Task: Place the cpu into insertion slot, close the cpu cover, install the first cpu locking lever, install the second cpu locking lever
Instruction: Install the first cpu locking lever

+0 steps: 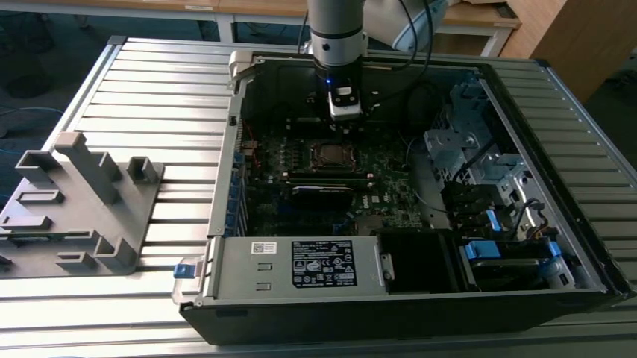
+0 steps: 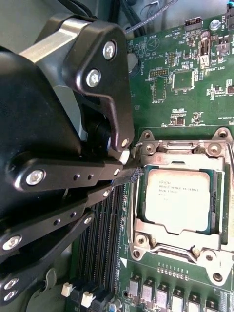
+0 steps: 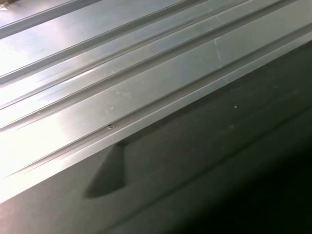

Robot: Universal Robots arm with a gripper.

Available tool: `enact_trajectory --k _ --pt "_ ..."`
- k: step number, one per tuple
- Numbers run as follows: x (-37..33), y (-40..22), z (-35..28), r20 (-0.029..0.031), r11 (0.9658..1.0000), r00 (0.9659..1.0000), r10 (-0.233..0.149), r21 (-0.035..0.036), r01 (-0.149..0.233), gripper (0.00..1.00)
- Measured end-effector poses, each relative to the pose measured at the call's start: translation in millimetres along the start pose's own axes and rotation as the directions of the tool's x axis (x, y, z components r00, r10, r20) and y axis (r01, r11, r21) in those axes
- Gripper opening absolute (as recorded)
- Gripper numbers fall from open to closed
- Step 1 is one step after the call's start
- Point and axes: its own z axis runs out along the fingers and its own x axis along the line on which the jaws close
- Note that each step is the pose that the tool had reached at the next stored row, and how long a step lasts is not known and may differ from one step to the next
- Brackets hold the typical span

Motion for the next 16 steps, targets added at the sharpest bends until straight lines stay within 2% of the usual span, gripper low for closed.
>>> enact_trajectory --k 6,11,16 --pt "-2.3 2.3 1.1 0.0001 1.0000 1.0000 0.000 -0.0020 0.000 0.11" --pt "-3.8 2.8 0.9 0.0000 1.0000 1.0000 0.000 -0.0002 0.000 0.11" --pt "-4.8 3.1 -4.0 -0.0016 1.0000 1.0000 0.000 0.0007 0.000 0.11"
